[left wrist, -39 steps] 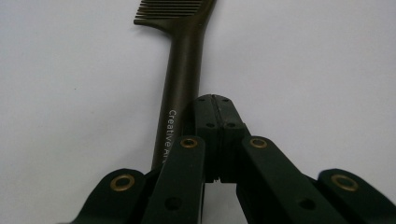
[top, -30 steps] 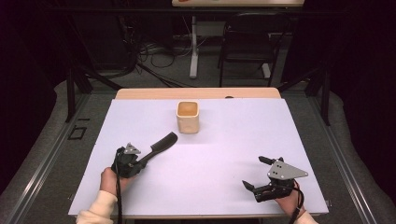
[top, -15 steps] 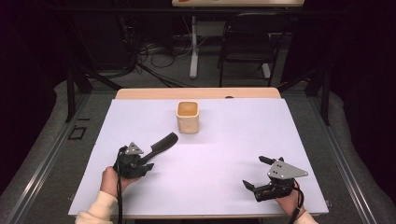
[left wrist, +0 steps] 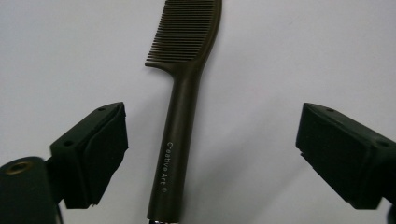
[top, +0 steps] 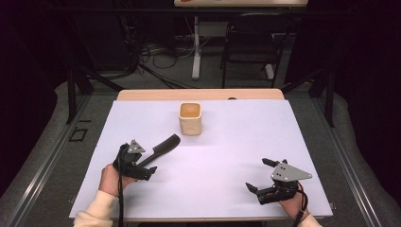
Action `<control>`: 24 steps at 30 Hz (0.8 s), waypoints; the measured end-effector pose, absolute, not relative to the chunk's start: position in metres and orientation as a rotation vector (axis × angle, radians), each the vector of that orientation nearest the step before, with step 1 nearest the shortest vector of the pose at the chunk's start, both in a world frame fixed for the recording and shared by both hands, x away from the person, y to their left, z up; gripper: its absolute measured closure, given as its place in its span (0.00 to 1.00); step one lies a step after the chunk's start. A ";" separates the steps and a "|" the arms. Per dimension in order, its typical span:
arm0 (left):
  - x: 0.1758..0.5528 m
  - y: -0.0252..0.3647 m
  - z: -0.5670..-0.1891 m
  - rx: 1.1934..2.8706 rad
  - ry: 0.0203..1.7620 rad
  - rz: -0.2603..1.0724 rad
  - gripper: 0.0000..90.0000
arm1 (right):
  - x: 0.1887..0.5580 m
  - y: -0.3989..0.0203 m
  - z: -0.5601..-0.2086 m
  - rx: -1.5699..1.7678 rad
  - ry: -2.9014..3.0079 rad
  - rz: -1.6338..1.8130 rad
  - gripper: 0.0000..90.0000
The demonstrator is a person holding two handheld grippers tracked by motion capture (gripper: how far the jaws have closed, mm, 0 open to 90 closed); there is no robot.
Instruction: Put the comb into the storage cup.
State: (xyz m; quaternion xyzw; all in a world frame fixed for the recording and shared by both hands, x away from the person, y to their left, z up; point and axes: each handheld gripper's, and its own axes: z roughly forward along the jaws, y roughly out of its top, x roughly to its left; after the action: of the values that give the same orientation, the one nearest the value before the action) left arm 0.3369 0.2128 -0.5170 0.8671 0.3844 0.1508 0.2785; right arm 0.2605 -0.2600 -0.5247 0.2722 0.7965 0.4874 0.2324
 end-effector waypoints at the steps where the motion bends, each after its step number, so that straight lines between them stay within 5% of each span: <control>1: 0.338 0.213 -0.517 2.326 1.034 0.404 0.04 | 0.261 -0.260 -0.525 0.748 2.187 1.340 0.00; 24: 0.362 0.213 -0.511 2.462 1.012 0.381 0.00 | 0.262 -0.260 -0.526 0.765 2.192 1.350 0.00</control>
State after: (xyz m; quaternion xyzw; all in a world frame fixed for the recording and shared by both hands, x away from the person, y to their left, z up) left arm 0.3621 0.2135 -0.5113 0.8922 0.3667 0.1382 0.2245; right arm 0.2619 -0.2596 -0.5255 0.2776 0.7950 0.4896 0.2262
